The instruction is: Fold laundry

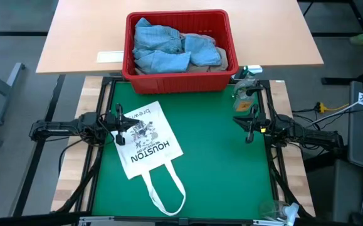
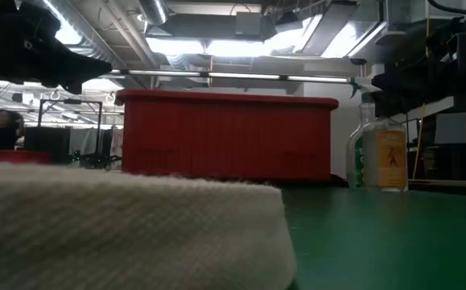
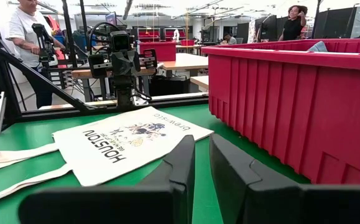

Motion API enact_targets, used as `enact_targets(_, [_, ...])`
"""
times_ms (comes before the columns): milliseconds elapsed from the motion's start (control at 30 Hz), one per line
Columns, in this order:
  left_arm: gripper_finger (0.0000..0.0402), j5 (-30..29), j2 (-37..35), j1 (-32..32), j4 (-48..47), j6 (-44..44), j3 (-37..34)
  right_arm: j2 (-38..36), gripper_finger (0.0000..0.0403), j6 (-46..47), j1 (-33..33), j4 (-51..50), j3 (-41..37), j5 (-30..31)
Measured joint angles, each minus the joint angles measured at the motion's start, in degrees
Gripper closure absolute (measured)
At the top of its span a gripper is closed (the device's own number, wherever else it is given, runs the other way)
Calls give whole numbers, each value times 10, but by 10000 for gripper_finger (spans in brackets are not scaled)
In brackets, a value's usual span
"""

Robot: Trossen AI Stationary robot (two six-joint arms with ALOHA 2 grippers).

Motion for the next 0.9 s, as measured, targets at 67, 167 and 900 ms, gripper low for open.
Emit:
enact_targets(67, [397,0,0,0,1,0,0,0,352,0,0,0,0,0])
enact_targets(167, [397,0,0,0,1,0,0,0,352,0,0,0,0,0])
enact_targets(900, [397,-4,0,0,8,0,0,0,352,89,0,0,0,-52])
